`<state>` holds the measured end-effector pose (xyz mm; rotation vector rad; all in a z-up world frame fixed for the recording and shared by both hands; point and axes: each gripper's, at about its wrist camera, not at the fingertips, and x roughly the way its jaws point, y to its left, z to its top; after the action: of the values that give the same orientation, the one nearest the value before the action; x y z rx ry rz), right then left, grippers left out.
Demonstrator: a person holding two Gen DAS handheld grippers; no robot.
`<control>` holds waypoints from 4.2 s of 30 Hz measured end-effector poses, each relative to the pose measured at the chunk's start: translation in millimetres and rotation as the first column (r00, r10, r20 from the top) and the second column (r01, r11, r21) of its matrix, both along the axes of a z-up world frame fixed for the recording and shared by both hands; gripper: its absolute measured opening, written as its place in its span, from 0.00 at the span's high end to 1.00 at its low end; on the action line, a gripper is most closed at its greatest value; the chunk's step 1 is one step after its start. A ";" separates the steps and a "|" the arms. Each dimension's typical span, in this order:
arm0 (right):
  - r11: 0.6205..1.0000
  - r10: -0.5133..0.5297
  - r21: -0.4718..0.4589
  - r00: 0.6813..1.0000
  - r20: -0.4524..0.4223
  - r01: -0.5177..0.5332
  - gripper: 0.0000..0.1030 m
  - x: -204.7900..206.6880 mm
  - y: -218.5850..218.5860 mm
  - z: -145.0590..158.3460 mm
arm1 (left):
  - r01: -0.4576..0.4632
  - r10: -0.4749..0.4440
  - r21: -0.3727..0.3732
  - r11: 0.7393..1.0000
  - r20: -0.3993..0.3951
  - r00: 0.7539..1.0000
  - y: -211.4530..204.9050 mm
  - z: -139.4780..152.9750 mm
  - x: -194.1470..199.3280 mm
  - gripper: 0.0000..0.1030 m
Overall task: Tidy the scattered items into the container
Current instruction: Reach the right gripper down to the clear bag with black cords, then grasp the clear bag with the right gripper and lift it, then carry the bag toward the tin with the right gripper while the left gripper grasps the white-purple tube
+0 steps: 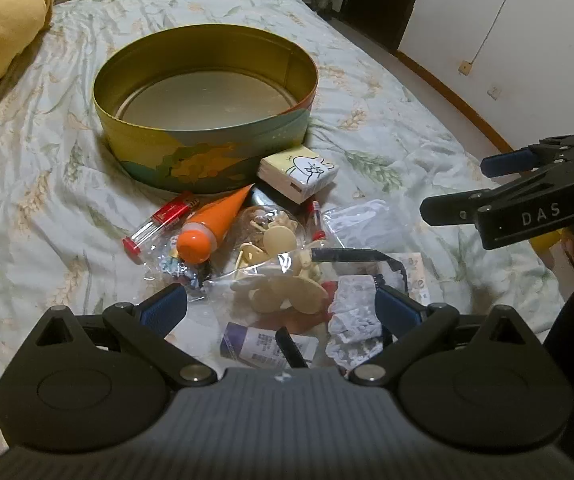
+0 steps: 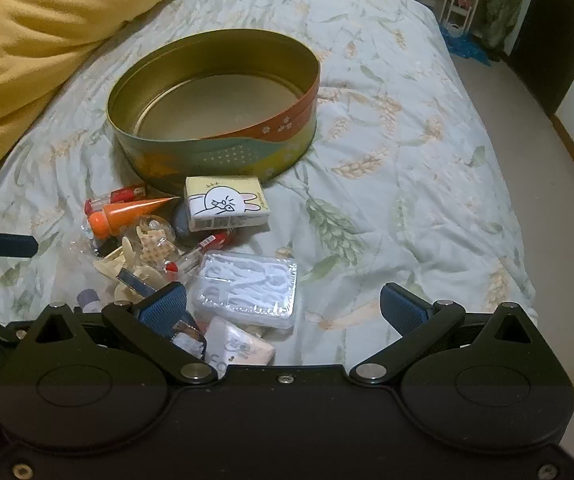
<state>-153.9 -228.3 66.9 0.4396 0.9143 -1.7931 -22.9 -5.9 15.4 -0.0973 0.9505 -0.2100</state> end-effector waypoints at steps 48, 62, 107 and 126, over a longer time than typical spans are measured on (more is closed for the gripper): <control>0.989 0.125 0.060 0.985 0.122 -0.133 0.00 26.7 4.8 -14.4 | -0.153 0.168 -0.089 0.984 0.193 0.967 44.0 20.8 -4.0 0.00; 0.961 0.136 0.231 0.987 0.082 -0.152 0.00 42.1 -10.6 -45.9 | -0.162 0.177 -0.110 0.981 0.141 0.974 62.6 22.4 -1.9 0.00; 0.996 -0.025 -0.080 0.983 0.183 0.040 0.96 -0.6 4.7 16.8 | 0.001 0.001 -0.076 0.997 0.036 0.999 46.2 -1.4 3.3 0.00; 0.963 -0.086 -0.217 0.948 0.305 0.157 0.96 -37.3 23.9 50.3 | 0.282 -0.275 0.103 0.954 -0.072 0.959 -8.5 -50.4 2.8 0.00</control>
<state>-191.2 -204.4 117.3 0.5986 0.4653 -1.8609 -20.0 -14.5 -35.1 0.1367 1.0293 -0.4154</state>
